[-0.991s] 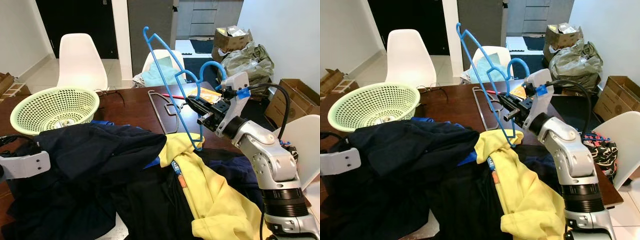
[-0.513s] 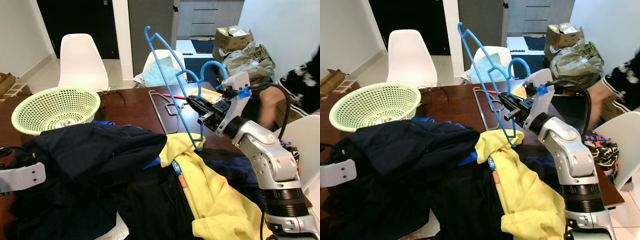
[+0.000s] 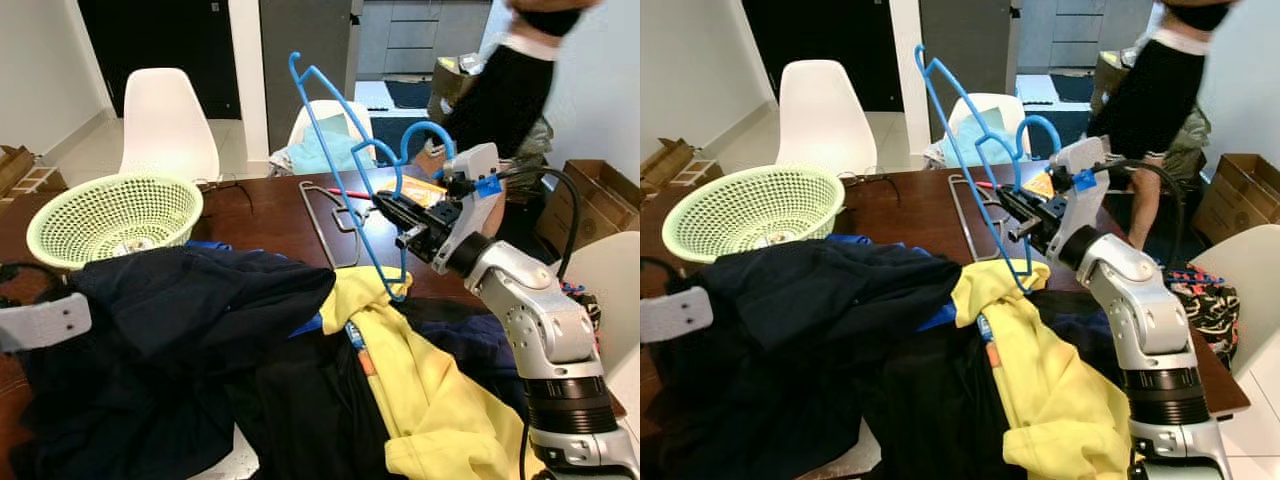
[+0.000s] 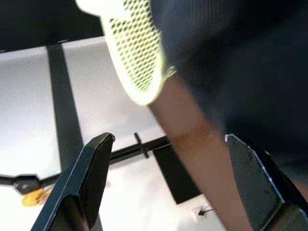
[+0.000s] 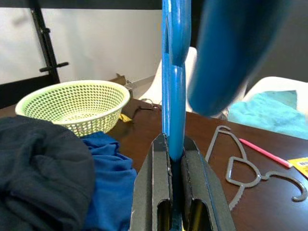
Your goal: Hang hanger
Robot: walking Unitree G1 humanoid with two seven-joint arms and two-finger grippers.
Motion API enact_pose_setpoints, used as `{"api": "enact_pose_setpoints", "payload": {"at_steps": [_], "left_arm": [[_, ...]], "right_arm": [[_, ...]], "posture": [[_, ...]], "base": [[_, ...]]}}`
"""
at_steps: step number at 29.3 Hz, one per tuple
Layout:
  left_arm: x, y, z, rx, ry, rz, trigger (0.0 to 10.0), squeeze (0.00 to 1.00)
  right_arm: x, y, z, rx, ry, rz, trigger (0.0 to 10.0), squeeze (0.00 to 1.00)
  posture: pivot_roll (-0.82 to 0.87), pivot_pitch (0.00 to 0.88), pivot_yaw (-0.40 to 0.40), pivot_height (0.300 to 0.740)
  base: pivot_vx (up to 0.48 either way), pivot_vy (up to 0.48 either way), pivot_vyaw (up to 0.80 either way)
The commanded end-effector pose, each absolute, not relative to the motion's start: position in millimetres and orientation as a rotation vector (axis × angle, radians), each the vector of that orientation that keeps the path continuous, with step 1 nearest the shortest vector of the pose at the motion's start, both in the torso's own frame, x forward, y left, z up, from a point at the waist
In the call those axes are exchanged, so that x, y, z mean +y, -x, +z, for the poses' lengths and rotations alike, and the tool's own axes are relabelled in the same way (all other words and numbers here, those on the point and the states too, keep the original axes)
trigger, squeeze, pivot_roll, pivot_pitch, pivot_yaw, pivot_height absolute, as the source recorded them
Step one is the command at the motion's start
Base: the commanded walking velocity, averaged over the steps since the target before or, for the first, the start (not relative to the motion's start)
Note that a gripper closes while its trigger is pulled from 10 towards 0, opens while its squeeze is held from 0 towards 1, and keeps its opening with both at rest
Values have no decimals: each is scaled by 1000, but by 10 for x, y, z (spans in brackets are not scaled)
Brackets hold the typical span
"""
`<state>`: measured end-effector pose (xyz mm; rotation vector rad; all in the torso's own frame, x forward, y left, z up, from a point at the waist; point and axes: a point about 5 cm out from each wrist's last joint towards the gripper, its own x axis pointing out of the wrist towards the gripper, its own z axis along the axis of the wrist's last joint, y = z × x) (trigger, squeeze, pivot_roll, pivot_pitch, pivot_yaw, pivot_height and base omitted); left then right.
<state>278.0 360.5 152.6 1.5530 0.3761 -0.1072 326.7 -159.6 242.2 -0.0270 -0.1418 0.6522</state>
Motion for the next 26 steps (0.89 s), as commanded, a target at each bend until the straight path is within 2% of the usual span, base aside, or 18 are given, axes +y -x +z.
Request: {"api": "enact_pose_setpoints", "payload": {"at_steps": [1, 6, 12, 17, 26], "left_arm": [[3538, -2793, 1415, 396, -1547, -157, 10000, 0], [3505, -2801, 1370, 400, -1539, -174, 10000, 0], [3626, -2678, 1348, 484, -1536, -185, 10000, 0], [3780, -2526, 1509, 572, -1538, -189, 10000, 0], [3802, -2485, 1581, 599, -1547, -214, 10000, 0]], "right_arm": [[-1608, -3244, 2448, -149, 35, 649, 10000, 0], [-1631, -3235, 2449, -147, 41, 643, 10000, 0], [-1652, -3232, 2448, -145, 43, 638, 10000, 0], [-1634, -3244, 2431, -138, 42, 648, 10000, 0], [-1614, -3254, 2430, -138, 38, 656, 10000, 0]], "posture": [[-30, 7, 26, 740], [-38, 7, 29, 740], [-33, 10, 26, 740], [-21, 8, 21, 740], [-14, 4, 19, 740]], "base": [[0, 0, 0], [0, 0, 0], [0, 0, 0], [0, 0, 0], [0, 0, 0]]}}
